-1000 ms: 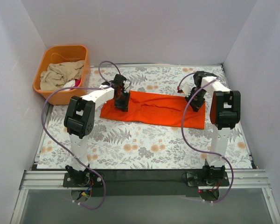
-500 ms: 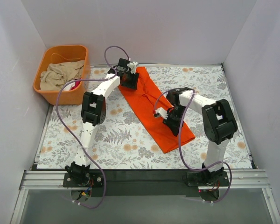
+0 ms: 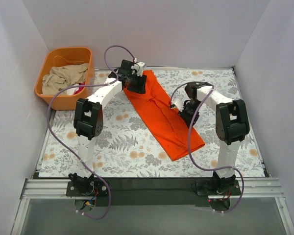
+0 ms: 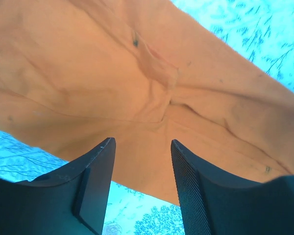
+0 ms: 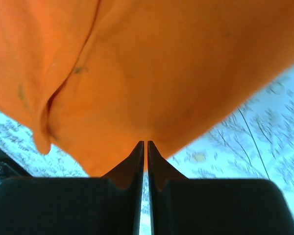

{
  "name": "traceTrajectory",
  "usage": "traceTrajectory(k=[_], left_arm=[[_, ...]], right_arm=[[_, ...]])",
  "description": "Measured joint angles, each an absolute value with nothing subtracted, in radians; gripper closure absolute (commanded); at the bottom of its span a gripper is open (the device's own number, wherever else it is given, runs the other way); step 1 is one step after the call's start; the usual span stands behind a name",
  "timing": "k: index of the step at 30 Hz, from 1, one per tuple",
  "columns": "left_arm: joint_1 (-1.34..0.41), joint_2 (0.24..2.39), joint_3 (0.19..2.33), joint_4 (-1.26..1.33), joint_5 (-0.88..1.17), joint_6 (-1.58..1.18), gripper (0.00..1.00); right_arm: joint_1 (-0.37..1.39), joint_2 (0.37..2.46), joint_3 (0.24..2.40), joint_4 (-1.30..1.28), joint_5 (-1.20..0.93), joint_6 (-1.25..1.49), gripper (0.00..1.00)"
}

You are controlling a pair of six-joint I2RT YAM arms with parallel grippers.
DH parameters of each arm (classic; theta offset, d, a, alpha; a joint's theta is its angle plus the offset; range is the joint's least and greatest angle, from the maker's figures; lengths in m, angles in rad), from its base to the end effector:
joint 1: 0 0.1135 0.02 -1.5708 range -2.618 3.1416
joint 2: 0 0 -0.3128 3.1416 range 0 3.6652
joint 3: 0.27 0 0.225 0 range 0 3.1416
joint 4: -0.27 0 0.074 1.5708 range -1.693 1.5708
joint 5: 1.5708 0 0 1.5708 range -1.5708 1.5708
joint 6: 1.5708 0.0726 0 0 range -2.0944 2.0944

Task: Fold and stack the t-shirts
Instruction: Fold the tshirt

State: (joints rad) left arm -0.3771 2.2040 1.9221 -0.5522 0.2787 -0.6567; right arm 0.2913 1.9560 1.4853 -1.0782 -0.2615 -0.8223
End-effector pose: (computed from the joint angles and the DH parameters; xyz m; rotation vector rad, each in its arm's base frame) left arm 0.4823 -0.2125 0.2565 -0.2161 2.5151 -0.7882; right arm 0.3406 0.1217 0.2144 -1.6044 2.5692 0.3756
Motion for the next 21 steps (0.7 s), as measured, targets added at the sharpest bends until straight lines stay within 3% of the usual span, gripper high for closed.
traceTrajectory(k=[14, 21], left_arm=[[-0.369, 2.367, 1.937, -0.584, 0.295, -0.599, 0.56], [-0.364, 2.515, 2.172, -0.595, 0.348, -0.542, 0.53]], right_arm=[[0.411, 2.008, 1.374, -1.066, -0.313, -0.778, 0.88], [0.525, 2.090, 1.439, -1.110, -0.453, -0.690, 0.87]])
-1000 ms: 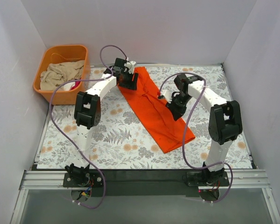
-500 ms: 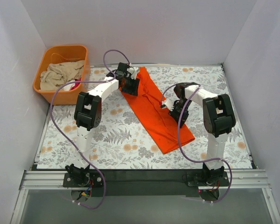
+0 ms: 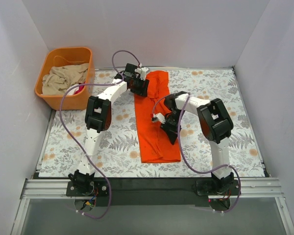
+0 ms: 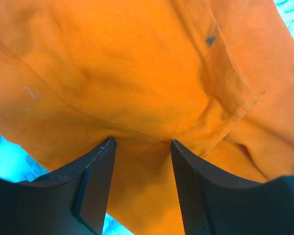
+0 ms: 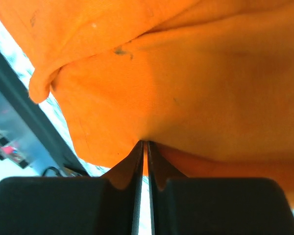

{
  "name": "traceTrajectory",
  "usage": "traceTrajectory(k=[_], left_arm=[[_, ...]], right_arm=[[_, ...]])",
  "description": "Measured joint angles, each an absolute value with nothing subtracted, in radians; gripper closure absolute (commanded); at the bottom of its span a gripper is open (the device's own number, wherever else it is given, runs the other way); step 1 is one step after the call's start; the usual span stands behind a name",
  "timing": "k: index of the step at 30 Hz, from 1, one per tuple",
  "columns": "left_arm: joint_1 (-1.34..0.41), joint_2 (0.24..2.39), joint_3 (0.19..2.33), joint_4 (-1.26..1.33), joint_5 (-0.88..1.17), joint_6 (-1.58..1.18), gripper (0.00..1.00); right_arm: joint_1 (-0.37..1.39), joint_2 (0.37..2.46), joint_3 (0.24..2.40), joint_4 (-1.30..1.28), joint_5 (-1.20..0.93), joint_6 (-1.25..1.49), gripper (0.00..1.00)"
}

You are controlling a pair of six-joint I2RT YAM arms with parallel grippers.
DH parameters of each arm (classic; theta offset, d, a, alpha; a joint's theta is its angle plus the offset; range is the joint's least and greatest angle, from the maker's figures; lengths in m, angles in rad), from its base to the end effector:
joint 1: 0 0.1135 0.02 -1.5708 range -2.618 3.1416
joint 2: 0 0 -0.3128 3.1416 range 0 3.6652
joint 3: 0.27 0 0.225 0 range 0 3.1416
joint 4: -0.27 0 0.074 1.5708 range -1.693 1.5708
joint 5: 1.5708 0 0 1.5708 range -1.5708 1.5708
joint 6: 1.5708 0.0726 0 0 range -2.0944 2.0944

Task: Fold and stack the t-shirts
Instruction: Fold the tshirt

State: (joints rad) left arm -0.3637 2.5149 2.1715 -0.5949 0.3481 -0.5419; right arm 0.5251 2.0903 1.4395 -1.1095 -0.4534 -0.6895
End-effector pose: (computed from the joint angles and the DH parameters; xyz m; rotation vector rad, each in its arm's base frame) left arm 0.5350 -0.2301 0.1657 -0.0827 2.6148 -0.7869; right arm 0.2938 0.2069 0.1646 1.6096 -2.4283 -0.6923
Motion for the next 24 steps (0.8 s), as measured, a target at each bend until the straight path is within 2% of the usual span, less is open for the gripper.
traceTrajectory(k=[6, 9, 10, 13, 17, 20, 24], left_arm=[[-0.363, 2.560, 2.236, -0.566, 0.345, -0.520, 0.49], [-0.356, 2.560, 2.235, -0.558, 0.350, -0.526, 0.46], [-0.352, 2.555, 2.229, -0.551, 0.360, -0.533, 0.46], [-0.331, 2.500, 2.150, -0.523, 0.451, -0.558, 0.40], [-0.295, 2.222, 1.820, -0.450, 0.616, -0.579, 0.38], [-0.282, 1.931, 1.617, -0.399, 0.702, -0.562, 0.39], [-0.313, 1.453, 1.291, -0.307, 0.768, -0.417, 0.41]], right_arm=[[0.532, 2.152, 1.537, -1.127, -0.489, -0.628, 0.83], [0.524, 2.144, 1.547, -1.115, -0.485, -0.621, 0.71], [0.521, 2.134, 1.546, -1.110, -0.480, -0.622, 0.64], [0.516, 2.053, 1.526, -1.068, -0.475, -0.638, 0.55], [0.510, 1.805, 1.473, -1.025, -0.485, -0.696, 0.50], [0.509, 1.567, 1.402, -0.975, -0.482, -0.772, 0.52], [0.525, 1.309, 1.188, -0.871, -0.444, -0.875, 0.56]])
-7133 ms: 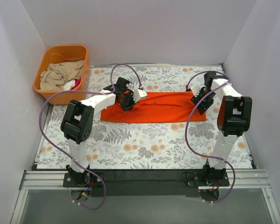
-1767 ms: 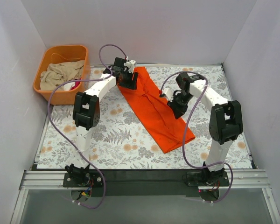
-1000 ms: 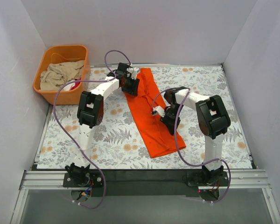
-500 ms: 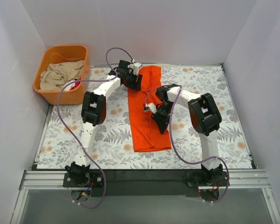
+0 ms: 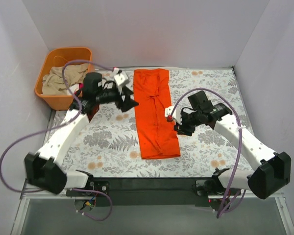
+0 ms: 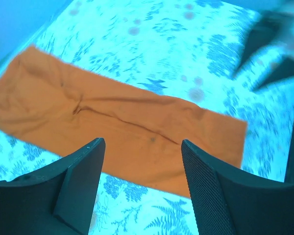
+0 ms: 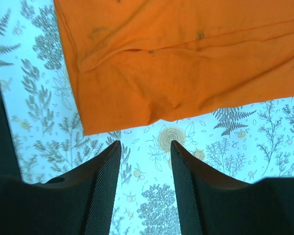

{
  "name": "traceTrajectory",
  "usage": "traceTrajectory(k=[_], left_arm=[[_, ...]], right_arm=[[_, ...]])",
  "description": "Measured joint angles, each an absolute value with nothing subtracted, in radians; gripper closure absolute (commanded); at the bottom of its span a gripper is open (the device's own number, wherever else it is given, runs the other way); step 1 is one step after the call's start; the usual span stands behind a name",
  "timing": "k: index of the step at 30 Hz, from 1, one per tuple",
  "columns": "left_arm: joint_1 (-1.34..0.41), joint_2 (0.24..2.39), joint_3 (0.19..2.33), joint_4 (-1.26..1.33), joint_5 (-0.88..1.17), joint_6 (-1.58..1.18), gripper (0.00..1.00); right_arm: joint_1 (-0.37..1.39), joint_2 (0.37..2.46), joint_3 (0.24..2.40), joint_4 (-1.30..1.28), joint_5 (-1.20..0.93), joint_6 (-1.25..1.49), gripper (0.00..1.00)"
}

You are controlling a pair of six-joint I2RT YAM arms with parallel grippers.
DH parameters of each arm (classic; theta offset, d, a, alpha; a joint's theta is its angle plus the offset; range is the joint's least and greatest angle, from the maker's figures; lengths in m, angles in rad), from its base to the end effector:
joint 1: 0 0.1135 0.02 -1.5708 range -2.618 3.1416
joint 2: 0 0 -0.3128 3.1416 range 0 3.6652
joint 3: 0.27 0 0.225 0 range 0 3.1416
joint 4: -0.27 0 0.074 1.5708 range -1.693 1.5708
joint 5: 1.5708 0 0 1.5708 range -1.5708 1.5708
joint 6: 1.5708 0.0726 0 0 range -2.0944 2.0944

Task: Fold and stack the t-shirts
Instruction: Fold the tshirt

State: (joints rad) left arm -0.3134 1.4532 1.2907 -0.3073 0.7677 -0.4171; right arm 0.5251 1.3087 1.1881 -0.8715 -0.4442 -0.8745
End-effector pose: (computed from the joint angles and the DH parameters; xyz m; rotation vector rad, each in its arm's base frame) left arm 0.2885 -0.1465 0.3911 0.4028 2.0815 -1.2274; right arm 0.1901 0.1462 0.3323 -1.7167 1.7814 0.4212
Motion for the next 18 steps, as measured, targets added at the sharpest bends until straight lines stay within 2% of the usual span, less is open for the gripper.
traceTrajectory(k=[4, 7, 12, 18], left_arm=[[-0.429, 1.082, 0.986, -0.320, 0.788, -0.197, 0.47], [-0.517, 0.934, 0.755, -0.353, 0.783, -0.044, 0.49], [-0.680, 0.903, 0.489, -0.379, 0.701, 0.075, 0.51], [-0.841, 0.989, 0.432, -0.275, 0.620, 0.101, 0.52]], right_arm=[[0.583, 1.174, 0.905, -0.739, -0.384, -0.967, 0.58], [0.674, 1.060, 0.695, -0.641, -0.337, -1.026, 0.58], [0.802, 0.948, 0.520, -0.505, -0.297, -1.103, 0.59], [0.817, 0.979, 0.476, -0.395, -0.278, -1.166, 0.61]])
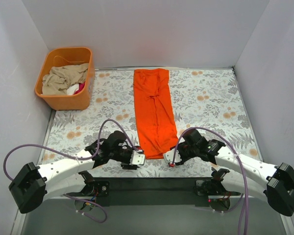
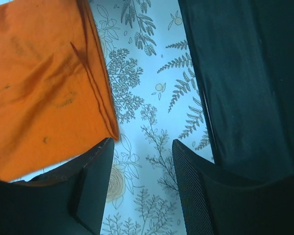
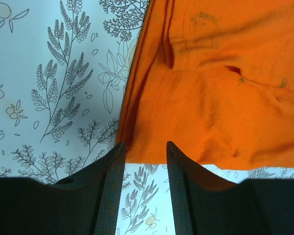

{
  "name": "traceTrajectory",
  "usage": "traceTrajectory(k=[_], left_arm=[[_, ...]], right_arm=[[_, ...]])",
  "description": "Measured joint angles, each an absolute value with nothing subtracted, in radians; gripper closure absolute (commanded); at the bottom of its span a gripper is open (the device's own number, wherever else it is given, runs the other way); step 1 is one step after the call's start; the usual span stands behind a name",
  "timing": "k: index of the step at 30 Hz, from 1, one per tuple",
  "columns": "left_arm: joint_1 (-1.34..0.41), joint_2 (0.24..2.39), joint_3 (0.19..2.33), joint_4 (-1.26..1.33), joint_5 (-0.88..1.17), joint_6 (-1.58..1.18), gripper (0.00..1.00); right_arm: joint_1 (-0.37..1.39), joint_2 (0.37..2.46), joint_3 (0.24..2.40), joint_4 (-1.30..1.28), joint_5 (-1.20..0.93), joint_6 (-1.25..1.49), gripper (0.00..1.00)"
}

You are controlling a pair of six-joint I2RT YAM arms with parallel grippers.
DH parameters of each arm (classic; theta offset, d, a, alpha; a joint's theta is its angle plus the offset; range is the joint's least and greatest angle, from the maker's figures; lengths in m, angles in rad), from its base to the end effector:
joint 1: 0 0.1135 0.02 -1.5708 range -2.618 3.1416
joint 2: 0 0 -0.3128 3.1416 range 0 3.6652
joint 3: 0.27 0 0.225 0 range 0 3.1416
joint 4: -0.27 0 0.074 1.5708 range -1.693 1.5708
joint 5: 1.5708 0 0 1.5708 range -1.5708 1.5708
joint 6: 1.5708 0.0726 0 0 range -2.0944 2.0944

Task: Fold and stack the t-shirts
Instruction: Fold the tshirt

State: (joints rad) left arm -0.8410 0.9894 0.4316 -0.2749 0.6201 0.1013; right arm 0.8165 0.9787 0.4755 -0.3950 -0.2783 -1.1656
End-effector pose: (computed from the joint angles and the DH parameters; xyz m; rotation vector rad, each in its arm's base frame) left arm 0.0709 -0.1425 0.2126 1.3882 2.0535 -1.0787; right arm 0.0909 0.1258 0.2086 -2.0963 1.2306 0.1875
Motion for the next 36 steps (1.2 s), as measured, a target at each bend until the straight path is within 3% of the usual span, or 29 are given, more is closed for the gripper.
traceTrajectory(k=[11, 23, 28, 31, 36], left_arm=[[-0.888, 1.141, 0.430, -0.102, 0.537, 0.097, 0.52], [-0.888, 1.215, 0.416, -0.021, 0.508, 0.070, 0.55], [-0.888, 1.263, 0.416, 0.012, 0.493, 0.058, 0.57], [-0.888, 1.296, 0.417, 0.038, 0.486, 0.054, 0.63], [-0.890, 1.327, 0.424, 0.064, 0.485, 0.062, 0.81]], right_arm=[[0.820, 1.016, 0.442, -0.366, -0.258, -1.220, 0.50], [0.820, 1.071, 0.450, -0.365, -0.252, -1.228, 0.57], [0.820, 1.113, 0.461, -0.348, -0.252, -1.238, 0.76], [0.820, 1.139, 0.469, -0.338, -0.250, -1.240, 0.84], [0.820, 1.166, 0.485, -0.337, -0.249, -1.235, 0.99]])
